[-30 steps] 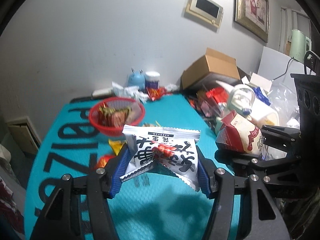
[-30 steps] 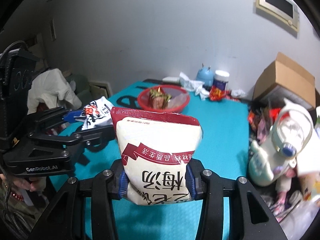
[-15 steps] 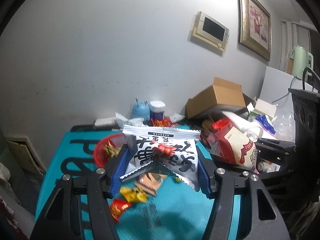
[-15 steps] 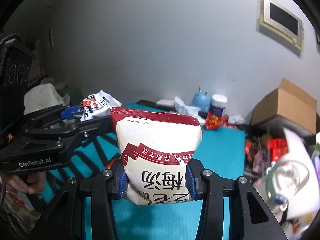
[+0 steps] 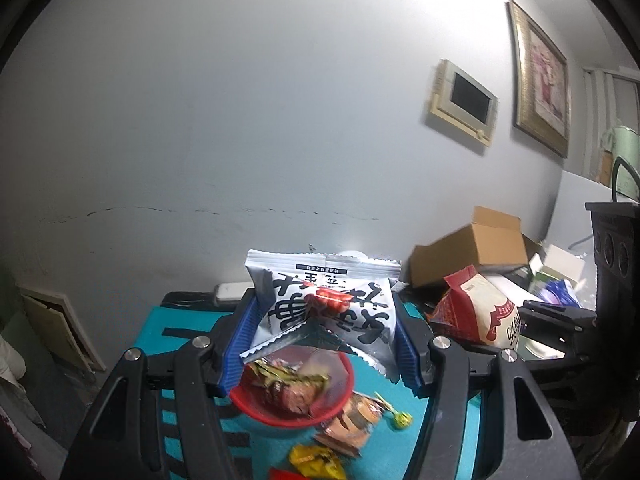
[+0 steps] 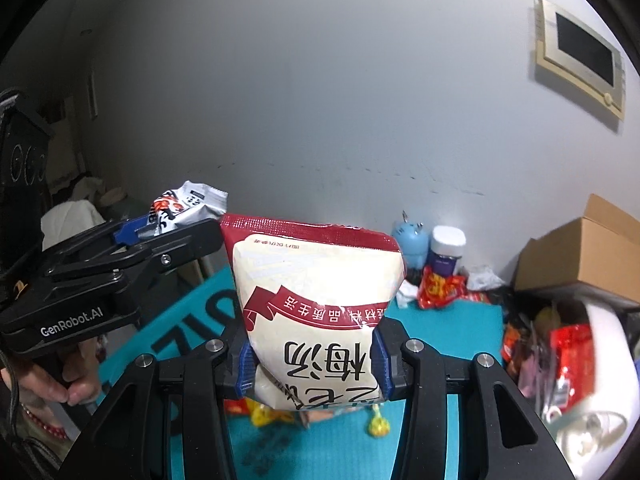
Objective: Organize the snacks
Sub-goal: 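Carry the white packet with the left tool over the basket while the right tool carries the bag, then open the right tool to drop the white-red bag into the basket while the left tool holds its packet above, then open the left tool to drop the white printed packet into the basket, then move both open tools back toward the loose snacks on the mat, then grasp the yellow chip bag with the left tool while the right tool grasps the lollipop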
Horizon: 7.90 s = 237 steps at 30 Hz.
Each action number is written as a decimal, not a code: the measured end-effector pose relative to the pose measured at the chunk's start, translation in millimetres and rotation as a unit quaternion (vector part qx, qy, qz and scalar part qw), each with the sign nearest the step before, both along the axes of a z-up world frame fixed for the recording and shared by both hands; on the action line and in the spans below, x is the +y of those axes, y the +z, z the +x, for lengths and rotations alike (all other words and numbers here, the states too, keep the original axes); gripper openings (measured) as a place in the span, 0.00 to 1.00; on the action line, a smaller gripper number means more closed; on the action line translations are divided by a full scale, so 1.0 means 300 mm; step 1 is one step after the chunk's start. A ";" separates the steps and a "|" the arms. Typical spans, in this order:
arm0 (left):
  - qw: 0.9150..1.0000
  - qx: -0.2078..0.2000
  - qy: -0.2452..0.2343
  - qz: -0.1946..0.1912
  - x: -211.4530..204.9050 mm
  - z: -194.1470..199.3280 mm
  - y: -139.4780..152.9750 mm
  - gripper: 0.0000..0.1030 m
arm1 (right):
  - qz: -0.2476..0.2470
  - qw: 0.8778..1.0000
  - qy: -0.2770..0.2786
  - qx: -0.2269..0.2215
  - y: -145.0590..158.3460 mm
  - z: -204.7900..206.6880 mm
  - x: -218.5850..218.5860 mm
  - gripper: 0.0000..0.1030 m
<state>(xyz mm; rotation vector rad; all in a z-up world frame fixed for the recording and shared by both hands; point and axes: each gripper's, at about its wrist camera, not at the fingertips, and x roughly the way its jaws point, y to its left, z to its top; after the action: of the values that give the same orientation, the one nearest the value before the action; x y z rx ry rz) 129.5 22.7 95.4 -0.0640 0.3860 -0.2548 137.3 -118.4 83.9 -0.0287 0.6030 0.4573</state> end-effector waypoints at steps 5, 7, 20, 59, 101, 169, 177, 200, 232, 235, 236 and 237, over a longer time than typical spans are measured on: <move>1.000 0.005 0.025 0.002 0.046 0.090 -0.015 0.58 | 0.014 1.000 0.002 0.018 -0.039 0.104 0.028 0.44; 0.999 0.010 0.034 0.004 0.057 0.131 -0.027 0.58 | 0.015 1.000 0.003 0.023 -0.059 0.154 0.042 0.44; 0.995 0.063 0.080 0.005 0.126 0.332 -0.178 0.58 | 0.029 0.999 -0.009 0.033 -0.211 0.399 0.095 0.44; 0.986 0.150 0.073 0.030 0.095 0.511 -0.417 0.58 | -0.034 0.993 -0.028 0.105 -0.372 0.527 0.122 0.66; 0.970 0.228 -0.007 0.085 -0.052 0.540 -0.556 0.66 | -0.049 0.993 -0.015 0.108 -0.360 0.502 0.116 0.66; 0.998 0.032 0.024 0.052 -0.061 -0.401 0.006 0.82 | -0.022 0.998 -0.025 -0.044 0.126 -0.379 -0.030 0.73; 0.997 0.060 0.015 0.043 -0.094 -0.406 -0.082 0.82 | -0.013 0.999 -0.033 -0.008 0.028 -0.381 -0.076 0.73; 0.989 0.146 -0.012 0.017 -0.122 -0.146 -0.319 0.82 | -0.024 0.994 -0.038 0.095 -0.259 -0.139 -0.119 0.73; 0.960 0.281 0.012 0.012 -0.089 0.145 -0.696 0.82 | -0.042 0.984 -0.072 0.160 -0.634 0.090 -0.127 0.63; 0.960 0.277 0.015 0.026 -0.092 0.145 -0.704 0.82 | -0.036 0.981 -0.079 0.171 -0.659 0.104 -0.124 0.59; 0.961 0.275 0.015 0.027 -0.091 0.142 -0.709 0.82 | -0.039 0.982 -0.078 0.167 -0.656 0.102 -0.118 0.58; 0.961 0.274 0.014 0.024 -0.087 0.141 -0.712 0.82 | -0.040 0.982 -0.074 0.170 -0.656 0.101 -0.113 0.53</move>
<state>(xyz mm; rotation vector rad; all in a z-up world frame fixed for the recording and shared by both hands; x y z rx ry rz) 171.9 -3.4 -118.3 -0.0922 0.9414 -0.1956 167.6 -152.5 -112.7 0.0181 0.9533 0.2929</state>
